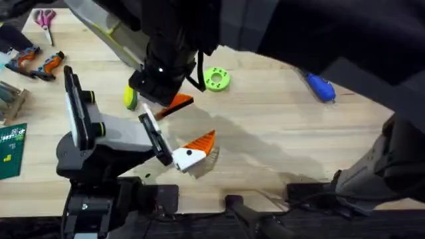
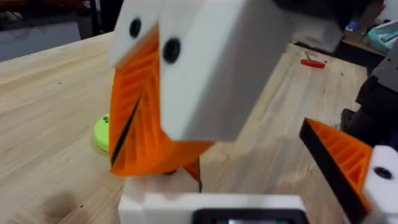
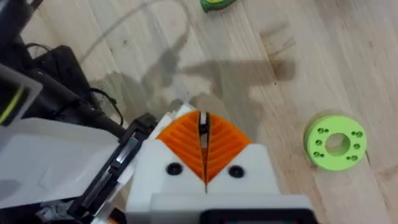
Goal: Pick up the gripper from the table and insert it into the empty holder that is missing its gripper. Then pick up a screw, insert it into the mounting hole, and use the screwdriver to tighten it. Finally, clean up the table by picking up the vegetable and placing it into the bucket.
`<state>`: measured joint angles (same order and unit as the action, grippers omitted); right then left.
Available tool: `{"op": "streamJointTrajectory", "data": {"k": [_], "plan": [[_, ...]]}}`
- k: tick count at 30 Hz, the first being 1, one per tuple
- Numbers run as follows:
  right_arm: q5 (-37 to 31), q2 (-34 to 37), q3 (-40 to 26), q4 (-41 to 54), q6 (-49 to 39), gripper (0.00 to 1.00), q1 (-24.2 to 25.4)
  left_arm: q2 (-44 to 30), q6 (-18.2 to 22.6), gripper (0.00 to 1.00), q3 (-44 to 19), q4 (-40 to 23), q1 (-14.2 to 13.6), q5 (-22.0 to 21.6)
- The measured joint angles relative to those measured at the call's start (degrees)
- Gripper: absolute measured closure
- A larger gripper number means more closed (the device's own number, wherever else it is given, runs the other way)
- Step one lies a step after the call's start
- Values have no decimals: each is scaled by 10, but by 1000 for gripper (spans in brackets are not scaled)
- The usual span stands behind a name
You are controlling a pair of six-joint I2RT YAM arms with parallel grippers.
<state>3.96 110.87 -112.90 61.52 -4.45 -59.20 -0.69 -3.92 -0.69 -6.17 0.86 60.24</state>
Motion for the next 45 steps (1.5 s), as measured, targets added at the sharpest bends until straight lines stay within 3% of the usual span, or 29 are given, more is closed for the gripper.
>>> {"op": "streamJointTrajectory", "data": {"k": [22, 45], "plan": [[-1, -14, -2, 42, 28, 995, -7, 0, -1, 14, 0, -2, -3, 12], [-8, -17, -2, 43, 28, 996, -16, 0, 7, 14, 0, 2, 1, -16]]}}
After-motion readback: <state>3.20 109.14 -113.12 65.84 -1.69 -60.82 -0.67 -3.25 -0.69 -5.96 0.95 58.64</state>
